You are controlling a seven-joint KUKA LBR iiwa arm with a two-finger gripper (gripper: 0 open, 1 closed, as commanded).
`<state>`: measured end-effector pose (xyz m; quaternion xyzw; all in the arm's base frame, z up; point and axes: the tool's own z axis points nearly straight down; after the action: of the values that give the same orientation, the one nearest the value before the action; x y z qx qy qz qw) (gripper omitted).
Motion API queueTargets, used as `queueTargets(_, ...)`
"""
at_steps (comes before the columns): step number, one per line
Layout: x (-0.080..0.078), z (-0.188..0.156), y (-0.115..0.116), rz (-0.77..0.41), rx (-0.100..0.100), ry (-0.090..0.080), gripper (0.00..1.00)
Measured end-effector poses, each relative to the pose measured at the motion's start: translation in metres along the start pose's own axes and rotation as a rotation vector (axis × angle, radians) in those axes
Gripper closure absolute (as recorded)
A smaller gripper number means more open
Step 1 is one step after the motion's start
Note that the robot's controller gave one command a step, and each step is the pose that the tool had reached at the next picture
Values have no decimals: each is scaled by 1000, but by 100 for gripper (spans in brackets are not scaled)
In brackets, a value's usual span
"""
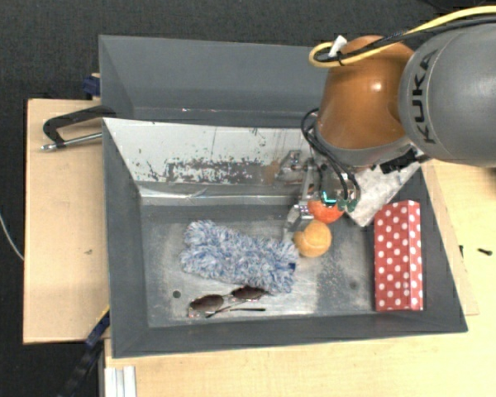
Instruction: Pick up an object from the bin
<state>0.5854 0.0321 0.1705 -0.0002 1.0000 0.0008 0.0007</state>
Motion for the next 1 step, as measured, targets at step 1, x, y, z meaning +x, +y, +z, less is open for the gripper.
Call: queueTargets(1,0,0,0,0,0,-1,0)
